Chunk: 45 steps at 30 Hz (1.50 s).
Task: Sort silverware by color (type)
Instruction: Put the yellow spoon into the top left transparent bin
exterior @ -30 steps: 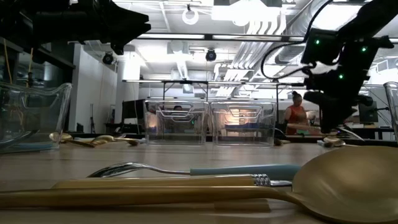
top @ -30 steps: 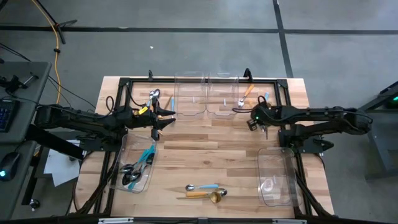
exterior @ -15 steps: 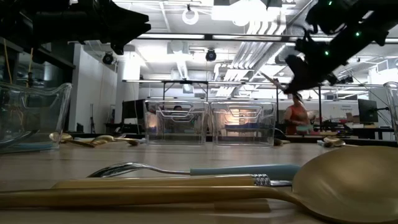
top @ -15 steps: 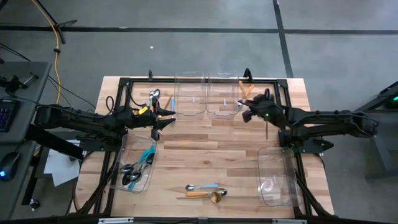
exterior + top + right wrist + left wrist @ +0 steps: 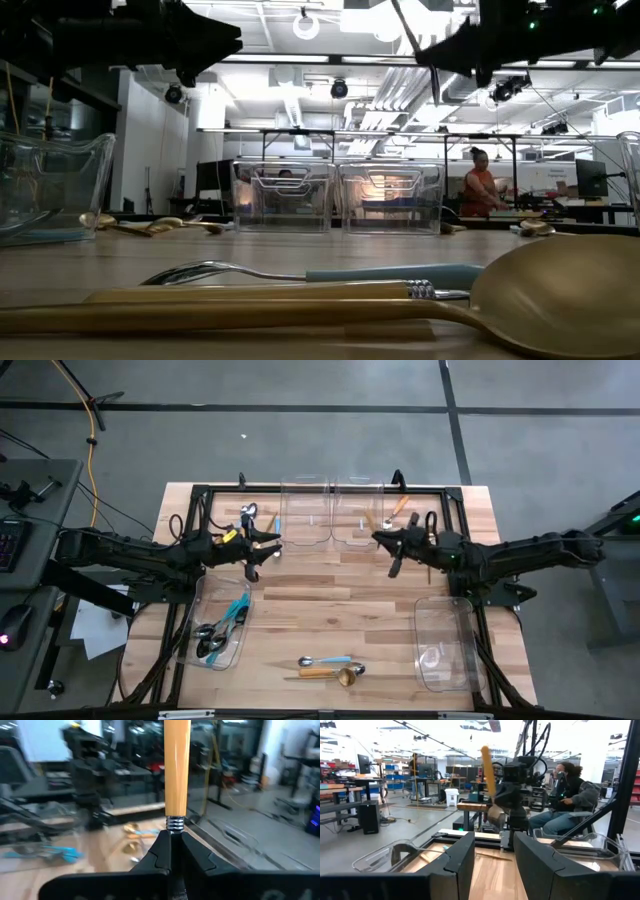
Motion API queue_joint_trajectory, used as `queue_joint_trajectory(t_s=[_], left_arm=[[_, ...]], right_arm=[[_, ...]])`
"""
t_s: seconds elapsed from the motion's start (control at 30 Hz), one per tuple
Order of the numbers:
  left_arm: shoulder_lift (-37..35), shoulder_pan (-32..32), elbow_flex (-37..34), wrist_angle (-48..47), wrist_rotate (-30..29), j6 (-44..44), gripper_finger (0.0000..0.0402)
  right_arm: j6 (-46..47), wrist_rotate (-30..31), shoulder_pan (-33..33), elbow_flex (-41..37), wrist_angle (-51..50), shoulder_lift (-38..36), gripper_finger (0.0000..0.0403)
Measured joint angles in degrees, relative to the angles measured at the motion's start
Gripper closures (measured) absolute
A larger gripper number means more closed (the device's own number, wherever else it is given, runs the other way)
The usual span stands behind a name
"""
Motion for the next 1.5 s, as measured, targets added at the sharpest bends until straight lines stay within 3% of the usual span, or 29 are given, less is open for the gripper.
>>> queue_joint_trajectory(t_s=[0.5,0.8,1.03,1.23,1.5], left_arm=[[0.17,0.00,0.00,1.47,-0.05,-0.02,0.0273],[9.12,-0.16,1.29,11.14,0.17,-0.23,0.0273],[18.52,-0.29,7.94,12.04,4.75,-2.17,0.0273],[24.03,-1.10,12.46,12.31,5.15,-3.17,0.0273],[26.82,-2.73,15.02,12.46,6.62,-1.39,0.0273]], right_arm=[[0.69,-0.02,1.10,-0.02,5.12,2.25,0.0398],[2.01,-5.53,1.06,2.89,19.44,16.85,0.0398],[1.83,-10.98,1.10,10.58,19.73,27.75,0.0398],[2.69,-13.58,1.10,15.14,19.62,35.20,0.0398],[3.34,-16.17,1.10,17.58,19.59,38.43,0.0398]])
